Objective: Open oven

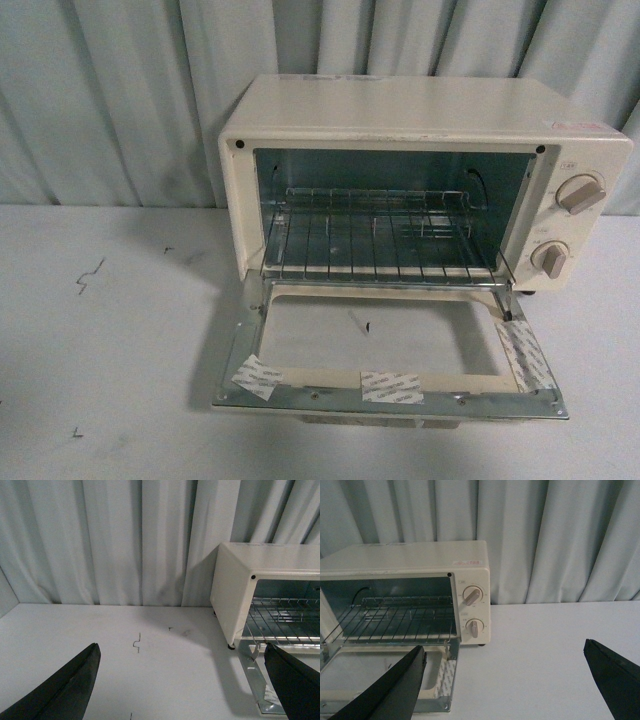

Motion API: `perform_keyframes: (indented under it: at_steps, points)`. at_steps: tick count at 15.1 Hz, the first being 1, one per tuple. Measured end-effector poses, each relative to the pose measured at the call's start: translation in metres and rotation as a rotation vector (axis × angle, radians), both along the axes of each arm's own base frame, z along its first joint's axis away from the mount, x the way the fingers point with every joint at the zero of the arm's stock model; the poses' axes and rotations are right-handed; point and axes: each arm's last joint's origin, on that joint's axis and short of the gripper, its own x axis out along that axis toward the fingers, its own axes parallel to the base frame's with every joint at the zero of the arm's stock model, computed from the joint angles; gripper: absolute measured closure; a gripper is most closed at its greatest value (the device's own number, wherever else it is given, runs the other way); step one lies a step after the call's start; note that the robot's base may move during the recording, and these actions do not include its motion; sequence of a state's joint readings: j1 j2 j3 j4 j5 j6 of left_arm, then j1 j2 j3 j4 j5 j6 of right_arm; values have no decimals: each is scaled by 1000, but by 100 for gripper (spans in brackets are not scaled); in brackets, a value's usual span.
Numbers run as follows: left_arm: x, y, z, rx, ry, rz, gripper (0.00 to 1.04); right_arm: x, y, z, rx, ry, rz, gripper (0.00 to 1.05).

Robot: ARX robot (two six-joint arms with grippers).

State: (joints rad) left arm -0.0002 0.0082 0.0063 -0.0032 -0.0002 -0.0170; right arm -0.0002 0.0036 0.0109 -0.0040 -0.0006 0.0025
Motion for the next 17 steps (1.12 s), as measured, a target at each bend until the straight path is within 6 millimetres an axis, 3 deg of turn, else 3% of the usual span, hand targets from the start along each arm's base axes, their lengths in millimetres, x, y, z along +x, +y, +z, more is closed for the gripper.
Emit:
perform_keyframes:
  at_steps: [17]
  points:
    - [0, 0, 0, 0, 0, 0, 7, 0, 0, 0, 0, 0, 0, 6]
